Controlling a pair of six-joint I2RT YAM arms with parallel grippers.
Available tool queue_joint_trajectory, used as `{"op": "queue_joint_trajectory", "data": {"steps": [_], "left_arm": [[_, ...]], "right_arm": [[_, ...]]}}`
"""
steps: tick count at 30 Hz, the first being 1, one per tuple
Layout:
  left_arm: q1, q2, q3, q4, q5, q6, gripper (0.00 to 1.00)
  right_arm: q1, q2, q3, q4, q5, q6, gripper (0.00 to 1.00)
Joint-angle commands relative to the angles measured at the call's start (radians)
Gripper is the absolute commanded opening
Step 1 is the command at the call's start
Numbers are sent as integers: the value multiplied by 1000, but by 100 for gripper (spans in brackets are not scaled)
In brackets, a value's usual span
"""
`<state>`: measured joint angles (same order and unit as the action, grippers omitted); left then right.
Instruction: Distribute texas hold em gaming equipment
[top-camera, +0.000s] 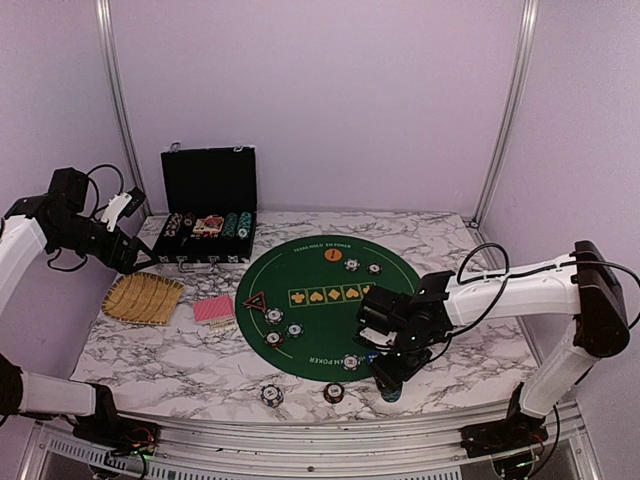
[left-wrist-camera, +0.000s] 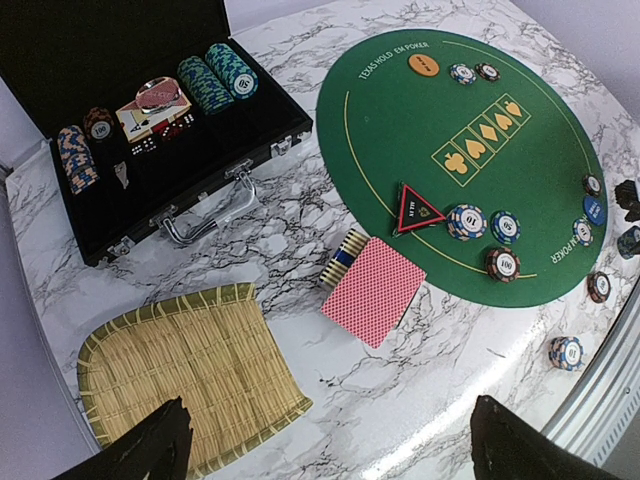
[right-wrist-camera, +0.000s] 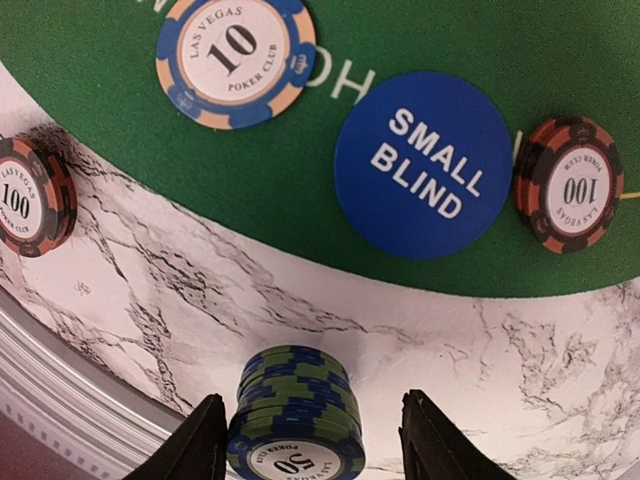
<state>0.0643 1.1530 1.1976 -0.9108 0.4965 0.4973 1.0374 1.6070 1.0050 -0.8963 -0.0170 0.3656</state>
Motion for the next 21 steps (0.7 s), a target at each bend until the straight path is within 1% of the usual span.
{"op": "queue_joint_trajectory", "data": {"steps": [1, 4, 9, 12, 16, 17, 21], "left_arm": [[-3, -4, 20, -23, 9, 0, 99], [-3, -4, 20, -23, 9, 0, 99], [-3, -4, 19, -23, 8, 0, 99], [-4, -4, 17, -23, 10, 0, 99], [-3, -4, 14, -23, 14, 2, 99], [-3, -4, 14, -23, 14, 1, 99], [-3, -4, 11, -23, 14, 4, 99]], "right_arm": [[9, 7, 3, 19, 11, 3, 55], [9, 7, 4, 18, 12, 2, 52], [10, 0, 16, 8, 12, 3, 43], [12, -6, 36, -11, 12, 3, 40], [15, -17, 62, -44, 13, 1, 39], [15, -18, 71, -53, 36, 1, 39], [18, -24, 104, -84, 49, -1, 38]]}}
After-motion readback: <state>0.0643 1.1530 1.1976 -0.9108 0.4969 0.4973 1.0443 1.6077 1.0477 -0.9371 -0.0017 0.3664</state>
